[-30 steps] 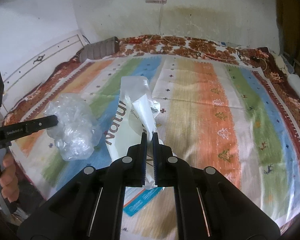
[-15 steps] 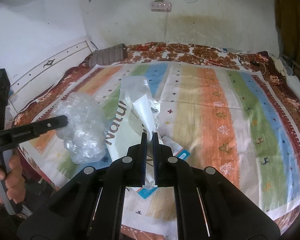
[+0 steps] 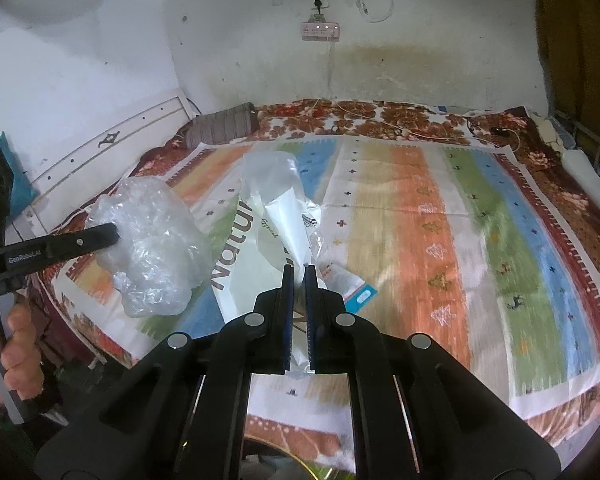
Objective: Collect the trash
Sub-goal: 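Lift the plastic bag with the left gripper while the right gripper carries the 'Natural' bag to the bin, then open both grippers over the bin to drop the two bags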
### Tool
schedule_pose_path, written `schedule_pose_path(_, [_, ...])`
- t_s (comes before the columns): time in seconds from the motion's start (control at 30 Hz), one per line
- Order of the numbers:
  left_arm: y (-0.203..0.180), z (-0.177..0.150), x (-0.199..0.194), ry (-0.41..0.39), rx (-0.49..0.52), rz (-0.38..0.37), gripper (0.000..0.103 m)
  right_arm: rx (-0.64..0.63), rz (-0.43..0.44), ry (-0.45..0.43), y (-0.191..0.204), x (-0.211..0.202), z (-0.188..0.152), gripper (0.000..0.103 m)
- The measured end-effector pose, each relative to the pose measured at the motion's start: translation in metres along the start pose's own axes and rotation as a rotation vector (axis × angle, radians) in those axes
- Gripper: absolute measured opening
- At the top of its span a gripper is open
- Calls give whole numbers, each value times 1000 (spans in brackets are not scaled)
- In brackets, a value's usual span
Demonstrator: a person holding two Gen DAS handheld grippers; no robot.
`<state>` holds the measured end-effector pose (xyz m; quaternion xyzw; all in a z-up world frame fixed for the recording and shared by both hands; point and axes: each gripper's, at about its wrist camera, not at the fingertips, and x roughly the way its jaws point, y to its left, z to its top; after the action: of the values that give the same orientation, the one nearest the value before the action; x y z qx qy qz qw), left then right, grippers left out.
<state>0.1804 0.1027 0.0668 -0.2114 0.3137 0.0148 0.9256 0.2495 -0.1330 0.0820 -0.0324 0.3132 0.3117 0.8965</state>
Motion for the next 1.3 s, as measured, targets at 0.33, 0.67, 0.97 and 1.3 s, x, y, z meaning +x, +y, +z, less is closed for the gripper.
schedule_pose_path(0.33, [-26, -27, -31, -5, 72, -72, 8, -31, -3, -22, 13, -40, -27, 4])
schedule_pose_path(0.67, [-41, -59, -54, 4, 145, -57, 8, -41, -23, -3, 24, -68, -62, 4])
schedule_pose_path(0.97, [-45, -85, -74, 10, 164, -56, 8, -20, -36, 30, 26, -86, -96, 4])
schedule_pose_path(1.3, [-38, -119, -72, 121, 142, -16, 8, 0, -50, 119, 27, -87, -130, 4])
